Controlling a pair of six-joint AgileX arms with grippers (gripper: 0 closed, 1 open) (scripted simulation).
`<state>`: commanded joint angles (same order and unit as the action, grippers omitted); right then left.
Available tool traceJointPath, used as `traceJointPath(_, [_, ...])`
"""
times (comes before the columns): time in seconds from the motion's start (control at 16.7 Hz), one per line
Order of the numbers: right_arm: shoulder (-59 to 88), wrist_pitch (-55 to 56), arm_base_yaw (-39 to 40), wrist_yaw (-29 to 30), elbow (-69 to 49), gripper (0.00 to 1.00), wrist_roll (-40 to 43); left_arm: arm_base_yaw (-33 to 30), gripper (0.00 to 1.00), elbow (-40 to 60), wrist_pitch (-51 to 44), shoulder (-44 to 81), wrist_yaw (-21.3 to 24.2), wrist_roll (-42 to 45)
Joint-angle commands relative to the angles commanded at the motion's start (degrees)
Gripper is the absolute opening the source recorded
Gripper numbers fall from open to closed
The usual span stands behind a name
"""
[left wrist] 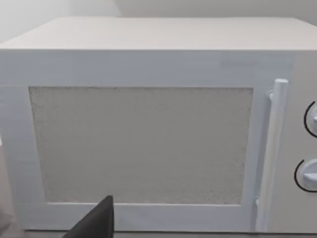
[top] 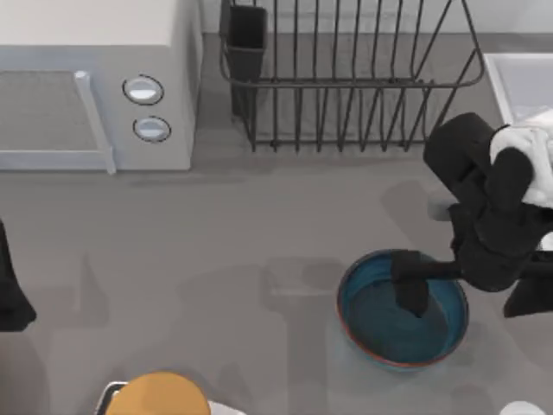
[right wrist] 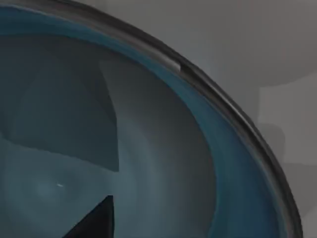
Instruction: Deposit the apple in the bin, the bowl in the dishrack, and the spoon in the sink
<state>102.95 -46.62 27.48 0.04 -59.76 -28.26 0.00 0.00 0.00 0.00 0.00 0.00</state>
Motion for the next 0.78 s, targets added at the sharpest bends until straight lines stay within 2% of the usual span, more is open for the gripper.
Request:
traceJointPath(0.3, [0.40, 0.98, 0.04, 0.00, 0.78, 1.00, -0.04, 0.00, 1.00, 0.00, 0.00, 0.00, 0.00, 0.00])
traceJointPath(0.78, [0.40, 0.98, 0.04, 0.00, 0.78, 0.40, -0.04, 0.00, 1.00, 0.00, 0.00, 0.00, 0.00, 0.00])
